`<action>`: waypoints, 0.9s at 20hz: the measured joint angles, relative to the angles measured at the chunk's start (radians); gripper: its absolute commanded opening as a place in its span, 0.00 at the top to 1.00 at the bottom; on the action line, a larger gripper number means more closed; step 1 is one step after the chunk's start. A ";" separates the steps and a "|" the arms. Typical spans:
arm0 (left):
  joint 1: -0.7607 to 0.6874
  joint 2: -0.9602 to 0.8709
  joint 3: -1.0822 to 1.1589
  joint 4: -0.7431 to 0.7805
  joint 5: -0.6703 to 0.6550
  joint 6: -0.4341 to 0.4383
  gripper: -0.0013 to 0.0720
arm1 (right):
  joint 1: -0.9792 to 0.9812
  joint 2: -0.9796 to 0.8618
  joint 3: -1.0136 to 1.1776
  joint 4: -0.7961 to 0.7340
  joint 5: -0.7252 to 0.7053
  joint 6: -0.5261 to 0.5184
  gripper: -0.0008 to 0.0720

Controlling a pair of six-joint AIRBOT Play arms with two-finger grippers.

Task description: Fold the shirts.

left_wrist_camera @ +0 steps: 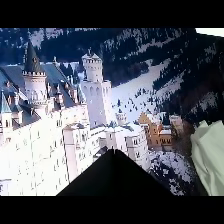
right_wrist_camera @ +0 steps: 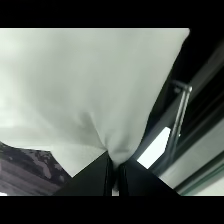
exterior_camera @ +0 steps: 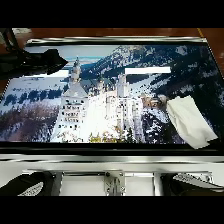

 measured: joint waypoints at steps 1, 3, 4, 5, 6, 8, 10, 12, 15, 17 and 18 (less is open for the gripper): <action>0.000 0.000 0.000 -0.001 0.010 0.000 0.93 | -0.013 0.037 -0.066 -0.006 -0.017 -0.005 0.90; 0.000 0.000 -0.001 -0.001 0.031 0.000 0.93 | -0.030 0.107 -0.177 -0.047 -0.049 -0.010 0.90; 0.000 0.000 -0.001 -0.002 0.041 0.000 0.93 | -0.035 0.136 -0.212 -0.073 -0.062 -0.012 0.90; 0.000 0.000 -0.001 -0.002 0.049 0.000 0.93 | -0.038 0.165 -0.238 -0.106 -0.064 -0.012 0.90; 0.000 0.000 -0.001 -0.002 0.055 0.001 0.93 | -0.041 0.197 -0.258 -0.141 -0.066 -0.005 0.89; 0.000 0.000 -0.001 -0.002 0.062 0.010 0.93 | -0.044 0.257 -0.282 -0.208 -0.071 0.016 0.34; 0.000 0.000 -0.001 -0.002 0.073 0.019 0.93 | -0.047 0.305 -0.293 -0.243 -0.072 0.022 0.06; 0.000 0.000 -0.001 -0.002 0.088 0.026 0.93 | -0.047 0.348 -0.288 -0.248 -0.065 0.018 0.06; 0.000 0.000 -0.003 -0.002 0.090 0.101 0.93 | -0.047 0.408 -0.198 -0.301 -0.028 0.003 0.13; 0.000 -0.003 -0.017 -0.002 0.069 0.167 0.92 | -0.044 0.428 -0.091 -0.324 -0.020 -0.006 0.14; 0.000 -0.008 -0.026 -0.002 0.058 0.194 0.92 | -0.032 0.435 -0.031 -0.309 -0.027 -0.018 0.14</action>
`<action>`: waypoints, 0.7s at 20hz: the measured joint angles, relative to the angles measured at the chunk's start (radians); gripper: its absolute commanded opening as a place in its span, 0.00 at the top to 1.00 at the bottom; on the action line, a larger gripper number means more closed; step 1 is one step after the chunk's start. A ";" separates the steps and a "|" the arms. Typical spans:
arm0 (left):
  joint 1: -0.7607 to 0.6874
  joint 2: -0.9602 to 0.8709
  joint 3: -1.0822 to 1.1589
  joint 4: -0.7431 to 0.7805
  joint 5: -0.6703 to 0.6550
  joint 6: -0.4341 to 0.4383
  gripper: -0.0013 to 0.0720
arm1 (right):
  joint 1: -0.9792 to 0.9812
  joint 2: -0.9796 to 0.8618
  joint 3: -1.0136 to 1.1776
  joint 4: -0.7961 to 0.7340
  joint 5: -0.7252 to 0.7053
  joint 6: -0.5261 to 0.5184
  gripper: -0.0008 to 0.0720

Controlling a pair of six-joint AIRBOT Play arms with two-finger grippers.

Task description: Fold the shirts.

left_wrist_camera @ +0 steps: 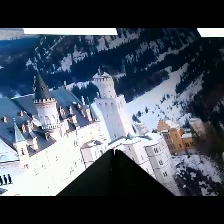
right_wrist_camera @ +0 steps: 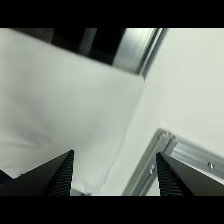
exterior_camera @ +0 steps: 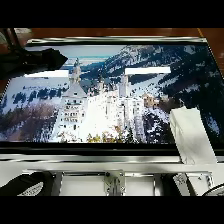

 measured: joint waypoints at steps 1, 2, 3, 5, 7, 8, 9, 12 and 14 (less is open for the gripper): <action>-0.001 -0.011 -0.009 0.000 -0.019 0.027 0.85 | 0.025 0.005 0.055 0.048 -0.016 -0.016 0.14; -0.003 -0.029 -0.015 0.005 -0.051 0.051 0.72 | 0.063 0.008 0.097 0.093 -0.032 -0.035 0.14; -0.007 -0.052 -0.019 0.016 -0.087 0.065 0.50 | 0.120 0.011 0.132 0.128 -0.045 -0.053 0.14; -0.021 -0.109 -0.025 0.052 -0.182 0.069 0.23 | 0.274 0.006 0.173 0.148 -0.052 -0.069 0.04; -0.036 -0.167 -0.027 0.094 -0.276 0.056 0.28 | 0.443 -0.021 0.195 0.112 -0.021 -0.064 0.04; -0.040 -0.195 -0.029 0.112 -0.322 0.046 0.39 | 0.513 -0.042 0.201 0.097 0.001 -0.055 0.04; -0.043 -0.218 -0.029 0.126 -0.357 0.041 0.39 | 0.582 -0.068 0.206 0.086 0.029 -0.048 0.04; -0.049 -0.262 -0.030 0.173 -0.435 0.021 0.34 | 0.728 -0.134 0.213 0.068 0.093 -0.032 0.04; -0.050 -0.276 -0.030 0.192 -0.463 0.013 0.35 | 0.790 -0.158 0.216 0.061 0.109 -0.030 0.04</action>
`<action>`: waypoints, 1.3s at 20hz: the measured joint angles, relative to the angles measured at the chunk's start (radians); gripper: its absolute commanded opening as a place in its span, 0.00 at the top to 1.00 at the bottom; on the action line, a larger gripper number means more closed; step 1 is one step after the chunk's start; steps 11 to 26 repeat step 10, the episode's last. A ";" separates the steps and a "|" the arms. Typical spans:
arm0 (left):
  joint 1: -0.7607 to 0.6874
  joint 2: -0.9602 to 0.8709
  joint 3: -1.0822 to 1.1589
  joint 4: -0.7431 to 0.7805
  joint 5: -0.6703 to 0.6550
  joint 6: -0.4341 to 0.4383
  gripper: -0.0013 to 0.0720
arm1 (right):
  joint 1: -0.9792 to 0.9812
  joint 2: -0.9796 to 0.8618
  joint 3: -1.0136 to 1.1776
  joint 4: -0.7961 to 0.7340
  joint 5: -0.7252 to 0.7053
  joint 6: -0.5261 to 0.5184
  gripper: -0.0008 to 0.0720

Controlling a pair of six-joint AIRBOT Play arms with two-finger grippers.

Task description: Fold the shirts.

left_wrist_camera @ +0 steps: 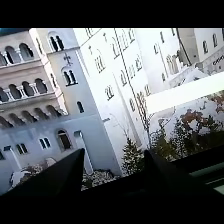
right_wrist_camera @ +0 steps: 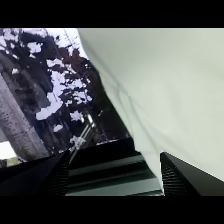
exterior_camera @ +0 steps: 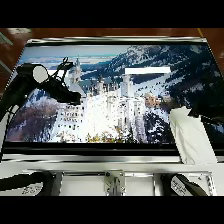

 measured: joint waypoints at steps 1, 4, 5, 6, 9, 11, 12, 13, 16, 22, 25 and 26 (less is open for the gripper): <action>-0.001 -0.004 0.000 0.005 -0.008 -0.002 0.35 | 0.026 -0.008 0.001 0.000 0.007 0.002 0.04; -0.002 -0.011 0.000 0.018 -0.025 -0.005 0.35 | 0.067 -0.021 0.002 -0.005 0.016 0.006 0.04; -0.002 -0.013 0.000 0.018 -0.029 -0.005 0.35 | 0.074 -0.023 0.002 -0.005 0.018 0.006 0.04; -0.002 -0.014 0.000 0.021 -0.030 -0.005 0.35 | 0.079 -0.024 0.002 -0.005 0.019 0.007 0.04; -0.002 -0.015 0.000 0.023 -0.034 0.016 0.35 | 0.088 -0.027 0.002 -0.005 0.023 0.007 0.04; -0.002 -0.015 0.000 0.024 -0.036 0.025 0.35 | 0.090 -0.027 0.002 -0.005 0.023 0.007 0.04; -0.002 -0.015 0.000 0.024 -0.036 0.025 0.35 | 0.090 -0.027 0.002 -0.005 0.023 0.007 0.04; -0.002 -0.015 0.000 0.024 -0.036 0.025 0.35 | 0.090 -0.027 0.002 -0.005 0.023 0.007 0.04; -0.002 -0.015 0.000 0.024 -0.036 0.025 0.35 | 0.090 -0.027 0.002 -0.005 0.023 0.007 0.04; -0.002 -0.015 0.000 0.024 -0.036 0.025 0.35 | 0.090 -0.027 0.002 -0.005 0.023 0.007 0.04; -0.002 -0.015 0.000 0.024 -0.036 0.025 0.35 | 0.090 -0.027 0.002 -0.005 0.023 0.007 0.04; -0.002 -0.015 0.000 0.024 -0.036 0.025 0.35 | 0.090 -0.027 0.002 -0.005 0.023 0.007 0.04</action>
